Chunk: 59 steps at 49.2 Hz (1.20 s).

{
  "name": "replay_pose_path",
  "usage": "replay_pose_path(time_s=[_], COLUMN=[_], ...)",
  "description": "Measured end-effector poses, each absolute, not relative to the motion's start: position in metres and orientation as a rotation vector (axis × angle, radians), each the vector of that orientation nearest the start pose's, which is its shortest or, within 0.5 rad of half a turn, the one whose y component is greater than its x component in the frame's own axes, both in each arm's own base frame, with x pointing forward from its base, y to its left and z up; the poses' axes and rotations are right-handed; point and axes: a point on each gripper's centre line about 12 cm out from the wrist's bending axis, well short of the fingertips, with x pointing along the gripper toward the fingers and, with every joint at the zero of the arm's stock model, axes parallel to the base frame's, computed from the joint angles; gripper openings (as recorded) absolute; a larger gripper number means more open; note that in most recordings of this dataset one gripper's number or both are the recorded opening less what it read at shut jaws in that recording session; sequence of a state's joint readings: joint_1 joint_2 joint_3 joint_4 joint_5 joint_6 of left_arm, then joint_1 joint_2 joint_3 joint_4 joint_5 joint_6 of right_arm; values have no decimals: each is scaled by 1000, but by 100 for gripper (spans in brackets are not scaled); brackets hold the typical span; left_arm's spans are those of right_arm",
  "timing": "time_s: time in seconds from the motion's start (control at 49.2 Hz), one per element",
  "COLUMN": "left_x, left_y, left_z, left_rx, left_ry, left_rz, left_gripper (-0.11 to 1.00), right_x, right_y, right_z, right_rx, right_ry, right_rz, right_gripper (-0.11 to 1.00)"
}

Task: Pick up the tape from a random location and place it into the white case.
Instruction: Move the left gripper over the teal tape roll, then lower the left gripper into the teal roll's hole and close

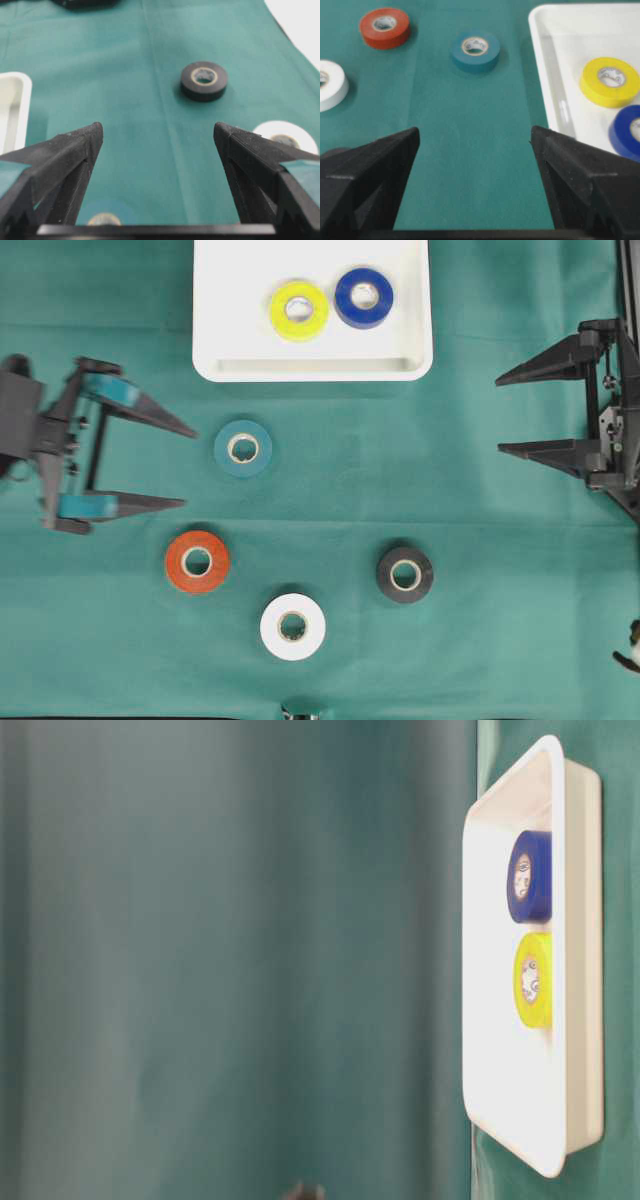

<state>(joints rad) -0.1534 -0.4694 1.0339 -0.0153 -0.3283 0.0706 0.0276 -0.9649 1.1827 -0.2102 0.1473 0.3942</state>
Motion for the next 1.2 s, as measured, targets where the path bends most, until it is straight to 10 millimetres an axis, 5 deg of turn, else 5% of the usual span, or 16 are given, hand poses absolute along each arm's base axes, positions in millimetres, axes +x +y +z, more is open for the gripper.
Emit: replay_pose_path(time_s=[0.203, 0.752, 1.198], left_x=[307, 309, 332], left_y=[-46, -38, -37], left_z=[231, 226, 238], left_rx=[107, 104, 118], left_ry=[260, 363, 740], left_rz=[-157, -135, -140], left_gripper=[96, 96, 96], right_x=[191, 191, 191], right_y=[2, 2, 1], right_z=[240, 240, 238], right_rx=[174, 172, 172], right_ry=[363, 366, 372], right_rz=[-37, -38, -39], right_gripper=[87, 87, 87])
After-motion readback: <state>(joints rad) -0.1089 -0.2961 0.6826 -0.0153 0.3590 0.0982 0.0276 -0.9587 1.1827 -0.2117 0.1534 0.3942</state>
